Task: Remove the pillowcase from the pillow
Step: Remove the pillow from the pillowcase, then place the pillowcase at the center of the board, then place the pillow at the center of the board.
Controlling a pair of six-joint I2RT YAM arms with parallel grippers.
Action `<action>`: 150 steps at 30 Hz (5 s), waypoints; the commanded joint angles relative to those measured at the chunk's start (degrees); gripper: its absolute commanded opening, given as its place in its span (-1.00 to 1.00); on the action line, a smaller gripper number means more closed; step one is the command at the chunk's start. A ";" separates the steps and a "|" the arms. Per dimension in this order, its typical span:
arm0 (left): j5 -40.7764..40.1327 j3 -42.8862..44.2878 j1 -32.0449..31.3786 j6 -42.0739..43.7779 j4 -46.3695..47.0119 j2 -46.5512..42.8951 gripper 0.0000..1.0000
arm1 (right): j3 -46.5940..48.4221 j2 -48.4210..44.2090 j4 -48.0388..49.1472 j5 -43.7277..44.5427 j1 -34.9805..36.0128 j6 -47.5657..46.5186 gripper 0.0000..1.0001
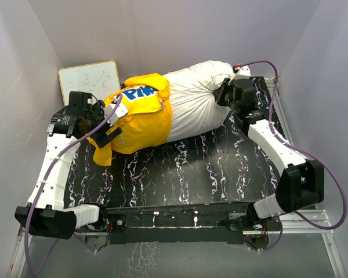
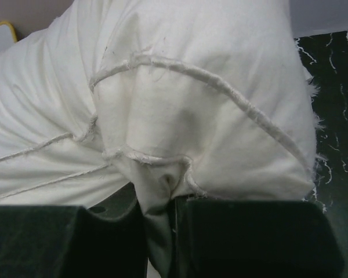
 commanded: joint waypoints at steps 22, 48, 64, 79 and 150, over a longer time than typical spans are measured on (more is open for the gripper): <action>10.57 2.14 3.66 -4.01 10.27 11.61 0.58 | -0.95 -7.62 0.24 5.62 -5.74 -4.78 -0.84; 6.89 8.21 27.26 -4.58 21.78 3.92 -1.00 | -0.46 -2.18 -6.74 9.09 -22.96 8.93 -0.84; 2.59 8.99 55.21 6.26 25.97 12.88 -1.00 | -0.85 -2.64 -7.63 11.36 -28.55 15.04 -0.83; -0.81 9.39 57.52 3.86 29.37 12.80 -1.00 | 2.89 0.06 -12.82 10.36 -33.77 25.38 -0.83; -0.25 -49.31 8.12 -47.47 77.04 -1.02 0.94 | -38.46 -42.54 0.86 27.71 -23.84 13.98 0.96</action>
